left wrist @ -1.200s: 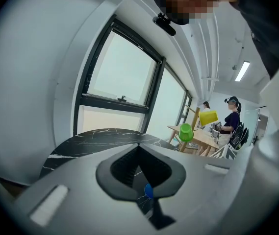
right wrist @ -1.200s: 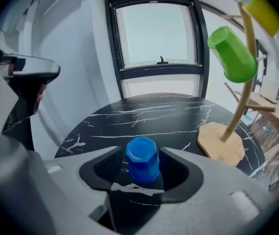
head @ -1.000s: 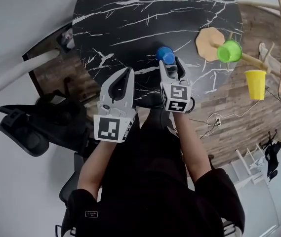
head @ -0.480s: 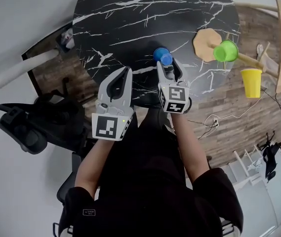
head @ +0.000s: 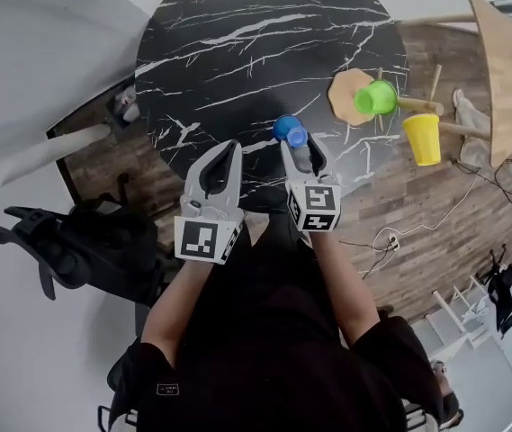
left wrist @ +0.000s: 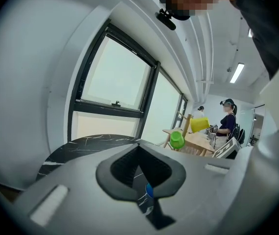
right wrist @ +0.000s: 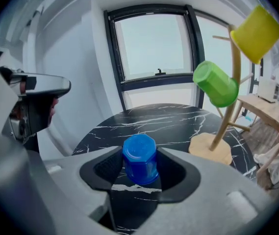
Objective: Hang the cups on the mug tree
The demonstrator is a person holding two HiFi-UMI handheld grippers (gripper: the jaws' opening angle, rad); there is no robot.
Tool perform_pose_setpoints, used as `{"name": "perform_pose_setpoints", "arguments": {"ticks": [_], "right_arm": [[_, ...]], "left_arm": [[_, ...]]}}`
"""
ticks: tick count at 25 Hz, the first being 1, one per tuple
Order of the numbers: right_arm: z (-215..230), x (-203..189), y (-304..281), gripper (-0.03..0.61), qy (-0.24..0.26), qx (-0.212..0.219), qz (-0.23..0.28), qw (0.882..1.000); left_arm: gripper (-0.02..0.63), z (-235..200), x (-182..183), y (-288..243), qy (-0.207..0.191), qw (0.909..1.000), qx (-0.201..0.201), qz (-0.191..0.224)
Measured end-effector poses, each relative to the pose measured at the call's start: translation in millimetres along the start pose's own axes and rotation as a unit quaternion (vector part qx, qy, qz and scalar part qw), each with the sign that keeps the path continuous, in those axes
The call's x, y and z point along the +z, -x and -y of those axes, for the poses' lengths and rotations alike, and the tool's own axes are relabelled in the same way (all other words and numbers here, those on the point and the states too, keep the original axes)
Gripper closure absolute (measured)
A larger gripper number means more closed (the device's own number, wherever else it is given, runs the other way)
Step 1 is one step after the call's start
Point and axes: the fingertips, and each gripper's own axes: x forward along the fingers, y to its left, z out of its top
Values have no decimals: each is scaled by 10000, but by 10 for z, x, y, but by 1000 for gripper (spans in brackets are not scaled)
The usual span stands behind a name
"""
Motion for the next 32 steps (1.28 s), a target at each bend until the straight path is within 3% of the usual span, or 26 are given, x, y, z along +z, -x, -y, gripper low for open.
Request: {"name": "perform_pose_setpoints", "arguments": {"ticks": [15, 32], "right_arm": [[210, 553, 1167, 367, -19, 94, 758, 9971], [1248, 381, 1959, 367, -290, -669, 1210, 9900]], "left_arm": [[620, 875, 475, 25, -356, 9975, -532, 310], [620, 1955, 570, -158, -597, 9910, -1097, 472]]}}
